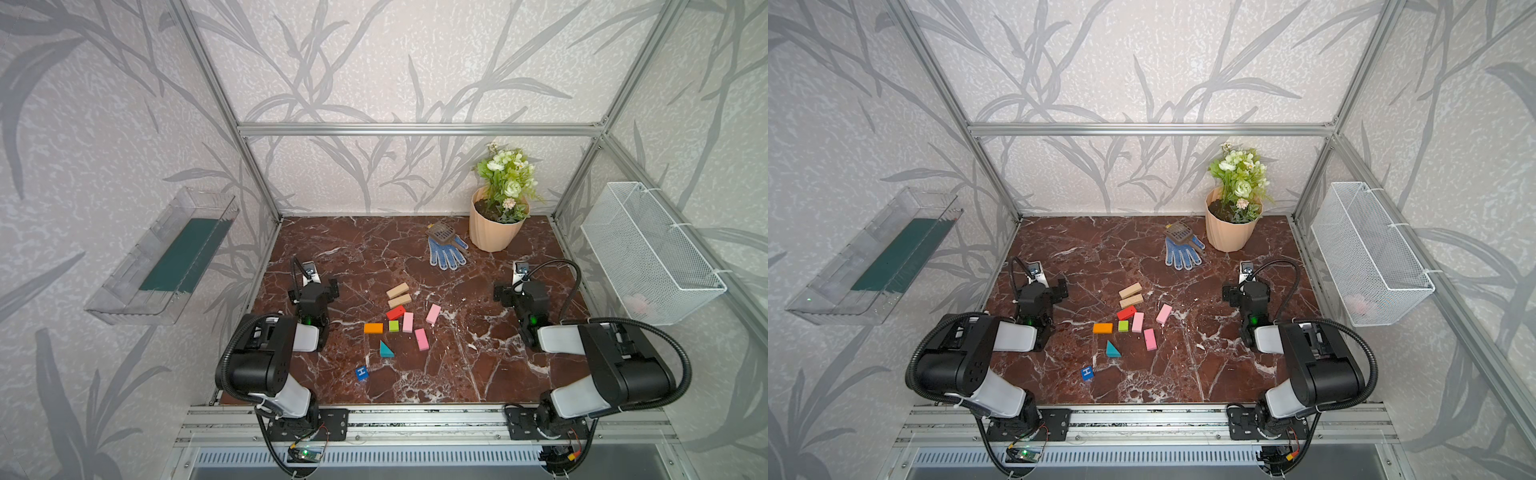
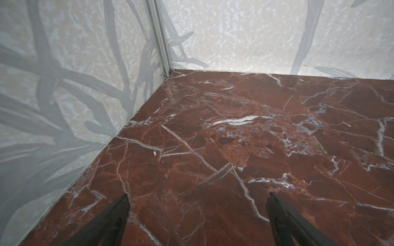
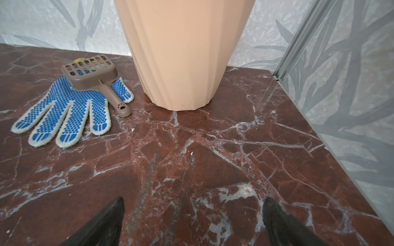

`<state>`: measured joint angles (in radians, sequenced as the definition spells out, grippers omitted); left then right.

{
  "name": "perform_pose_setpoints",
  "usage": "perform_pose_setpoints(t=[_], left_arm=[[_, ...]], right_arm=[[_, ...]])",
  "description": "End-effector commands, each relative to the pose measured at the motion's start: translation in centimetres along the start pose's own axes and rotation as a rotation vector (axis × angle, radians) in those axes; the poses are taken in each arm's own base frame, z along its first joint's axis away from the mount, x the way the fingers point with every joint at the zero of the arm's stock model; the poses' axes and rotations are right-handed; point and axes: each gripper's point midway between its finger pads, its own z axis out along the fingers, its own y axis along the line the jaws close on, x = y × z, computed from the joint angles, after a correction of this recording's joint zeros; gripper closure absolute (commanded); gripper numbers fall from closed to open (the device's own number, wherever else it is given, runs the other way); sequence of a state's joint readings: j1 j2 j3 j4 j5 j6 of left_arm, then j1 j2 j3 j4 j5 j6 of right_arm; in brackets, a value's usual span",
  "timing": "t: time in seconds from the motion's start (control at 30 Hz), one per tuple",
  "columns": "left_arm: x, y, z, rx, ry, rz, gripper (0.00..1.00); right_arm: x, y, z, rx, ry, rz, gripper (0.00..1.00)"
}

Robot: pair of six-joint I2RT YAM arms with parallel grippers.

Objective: Build the wood block tower
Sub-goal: 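Move the right gripper over the two stacked light wooden bars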

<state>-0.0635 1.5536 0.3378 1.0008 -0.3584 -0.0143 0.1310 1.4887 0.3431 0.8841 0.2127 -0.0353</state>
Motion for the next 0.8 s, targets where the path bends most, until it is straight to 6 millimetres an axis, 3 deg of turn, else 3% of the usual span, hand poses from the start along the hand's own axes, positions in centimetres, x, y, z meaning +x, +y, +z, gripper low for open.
perform_pose_setpoints(t=[0.0,0.1,0.2,0.3,0.4,0.47,0.6,0.63,0.77], left_arm=[[-3.3,1.1,-2.6,-0.07,-0.103,0.002,0.01],[-5.2,2.4,-5.3,-0.161,-0.121,-0.078,0.01],[-6.3,1.4,-7.3,-0.047,-0.034,-0.122,0.01],[-6.5,2.0,-8.6,-0.044,0.003,-0.217,0.01],[-5.9,1.3,-9.0,0.019,0.039,-0.231,0.01],[-5.2,2.5,-9.2,-0.04,0.042,-0.245,0.01],[-2.5,10.1,-11.8,-0.449,0.041,-0.429,0.01],[-2.1,10.4,-12.0,-0.453,0.044,-0.445,0.01],[-2.2,8.8,-11.4,-0.307,0.029,-0.458,0.01]], right_arm=[[-2.0,-1.2,-1.8,0.055,-0.065,0.024,0.01],[-1.6,-4.5,-3.8,0.236,0.032,0.195,0.01],[-1.3,-7.3,-7.0,0.396,0.159,0.331,0.01],[0.9,-9.6,-10.7,0.565,0.223,0.568,0.0],[1.7,-9.0,-11.7,0.503,0.224,0.597,0.01],[1.8,-8.3,-11.8,0.424,0.168,0.629,0.01],[0.7,-6.4,-12.6,0.225,0.021,0.622,0.01],[0.3,-5.9,-12.9,0.181,-0.009,0.616,0.01],[0.4,-4.7,-14.1,0.087,-0.018,0.604,0.01]])
